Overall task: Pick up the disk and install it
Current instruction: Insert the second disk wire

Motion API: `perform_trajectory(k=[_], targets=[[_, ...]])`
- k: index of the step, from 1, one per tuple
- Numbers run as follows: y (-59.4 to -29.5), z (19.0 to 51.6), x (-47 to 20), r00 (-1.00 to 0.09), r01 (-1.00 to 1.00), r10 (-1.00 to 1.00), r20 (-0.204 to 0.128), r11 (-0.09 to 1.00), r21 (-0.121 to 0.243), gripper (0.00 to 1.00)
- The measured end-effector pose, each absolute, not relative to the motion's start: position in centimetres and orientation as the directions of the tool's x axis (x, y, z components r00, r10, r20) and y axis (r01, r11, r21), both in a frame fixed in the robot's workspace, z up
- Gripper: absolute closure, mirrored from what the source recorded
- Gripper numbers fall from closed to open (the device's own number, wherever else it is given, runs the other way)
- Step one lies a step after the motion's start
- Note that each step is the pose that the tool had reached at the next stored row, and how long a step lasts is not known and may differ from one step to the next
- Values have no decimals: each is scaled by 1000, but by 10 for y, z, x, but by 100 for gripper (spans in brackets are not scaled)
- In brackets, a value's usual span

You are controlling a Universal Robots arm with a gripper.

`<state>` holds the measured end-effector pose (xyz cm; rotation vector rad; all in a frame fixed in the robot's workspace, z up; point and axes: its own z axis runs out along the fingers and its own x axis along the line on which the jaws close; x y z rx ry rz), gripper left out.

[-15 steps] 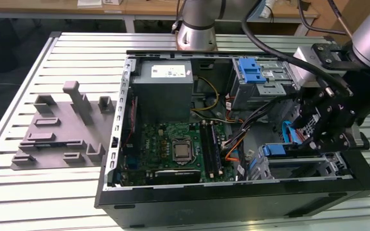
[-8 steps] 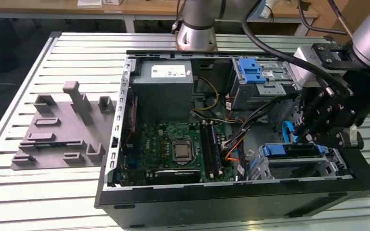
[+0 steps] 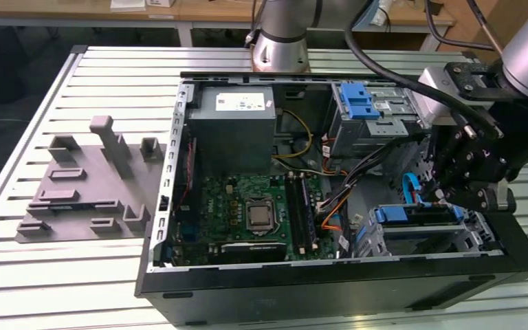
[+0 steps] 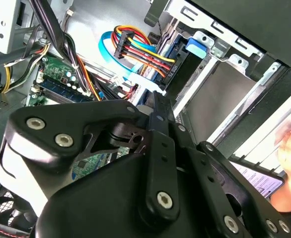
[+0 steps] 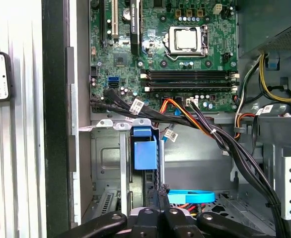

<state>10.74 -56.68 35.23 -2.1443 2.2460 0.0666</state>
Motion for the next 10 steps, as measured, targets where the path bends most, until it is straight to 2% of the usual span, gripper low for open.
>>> perform_trajectory(k=[10], targets=[[-567, 349, 107, -46, -999, -997, -55, 46, 6, 89]])
